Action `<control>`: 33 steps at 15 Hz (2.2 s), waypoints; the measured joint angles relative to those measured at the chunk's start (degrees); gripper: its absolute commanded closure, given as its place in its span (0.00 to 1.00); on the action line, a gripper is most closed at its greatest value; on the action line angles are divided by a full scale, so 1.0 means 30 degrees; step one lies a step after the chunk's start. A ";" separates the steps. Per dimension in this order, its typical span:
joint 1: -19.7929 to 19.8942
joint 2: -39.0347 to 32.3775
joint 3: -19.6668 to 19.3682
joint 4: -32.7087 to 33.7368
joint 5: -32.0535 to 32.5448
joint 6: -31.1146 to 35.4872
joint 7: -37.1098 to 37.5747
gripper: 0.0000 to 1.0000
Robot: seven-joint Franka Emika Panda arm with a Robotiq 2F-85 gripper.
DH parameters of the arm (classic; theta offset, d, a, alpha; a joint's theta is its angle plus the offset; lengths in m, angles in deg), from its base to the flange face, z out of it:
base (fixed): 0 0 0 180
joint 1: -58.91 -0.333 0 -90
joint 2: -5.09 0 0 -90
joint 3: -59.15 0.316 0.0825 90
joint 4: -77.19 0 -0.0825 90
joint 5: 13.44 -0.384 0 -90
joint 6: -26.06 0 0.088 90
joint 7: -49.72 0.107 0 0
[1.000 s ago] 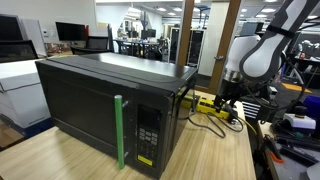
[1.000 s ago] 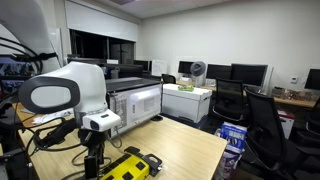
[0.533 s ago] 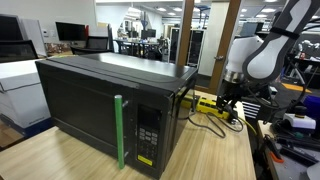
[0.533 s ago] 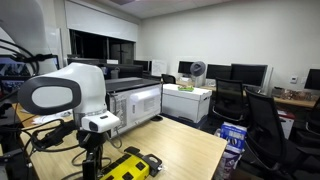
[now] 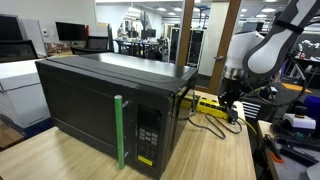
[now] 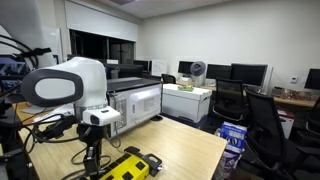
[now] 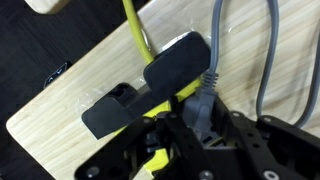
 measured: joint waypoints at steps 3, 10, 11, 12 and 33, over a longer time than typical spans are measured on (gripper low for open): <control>0.0012 0.0266 0.0010 -0.0032 0.0362 -0.0988 0.0196 0.92; 0.0668 0.0593 -0.0056 0.1055 0.0280 -0.2720 0.0611 0.92; 0.0750 0.0640 -0.0023 0.1400 0.0164 -0.3094 0.0609 0.92; 0.0790 0.0664 0.0027 0.1789 -0.0011 -0.3507 0.0587 0.92; 0.4429 -1.0128 0.3206 2.0937 -0.8695 -2.1744 -1.1630 0.92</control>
